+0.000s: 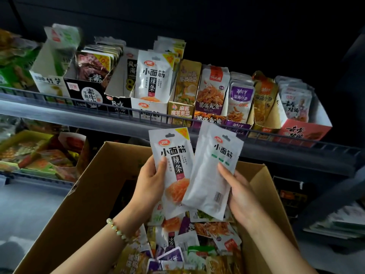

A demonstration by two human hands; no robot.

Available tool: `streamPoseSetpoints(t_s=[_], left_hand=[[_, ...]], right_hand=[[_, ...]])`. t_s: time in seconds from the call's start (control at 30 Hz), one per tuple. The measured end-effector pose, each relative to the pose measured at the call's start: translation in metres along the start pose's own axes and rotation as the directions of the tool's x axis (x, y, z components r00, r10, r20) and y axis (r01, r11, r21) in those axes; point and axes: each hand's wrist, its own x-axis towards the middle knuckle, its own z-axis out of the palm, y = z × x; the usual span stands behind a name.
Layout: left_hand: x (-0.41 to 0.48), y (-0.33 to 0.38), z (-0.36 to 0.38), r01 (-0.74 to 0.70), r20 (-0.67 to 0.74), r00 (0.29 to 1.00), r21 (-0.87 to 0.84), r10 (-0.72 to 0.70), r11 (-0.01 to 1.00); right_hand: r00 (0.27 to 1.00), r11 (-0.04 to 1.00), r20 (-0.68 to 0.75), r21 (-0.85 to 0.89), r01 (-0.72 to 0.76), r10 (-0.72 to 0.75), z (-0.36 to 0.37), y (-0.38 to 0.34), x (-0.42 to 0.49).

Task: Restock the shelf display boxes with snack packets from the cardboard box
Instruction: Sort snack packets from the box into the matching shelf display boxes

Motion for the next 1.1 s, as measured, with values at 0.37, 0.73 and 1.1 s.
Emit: streamPoseSetpoints(t_s=[0.37, 0.73, 1.1], left_hand=[[-0.014, -0.001, 0.004, 0.289, 0.33, 0.9, 0.041, -0.286, 0.957], [-0.01, -0.015, 0.012, 0.184, 0.43, 0.876, 0.124, -0.22, 0.975], [-0.002, -0.011, 0.002, 0.177, 0.404, 0.902, -0.026, -0.151, 0.984]], right_hand=[[0.991, 0.939, 0.023, -0.317, 0.13, -0.13, 0.012, 0.012, -0.005], [0.962, 0.746, 0.164, -0.609, 0.271, -0.216, 0.019, 0.016, -0.008], [0.958, 0.848, 0.255, -0.47, 0.243, -0.133, 0.026, 0.004, -0.016]])
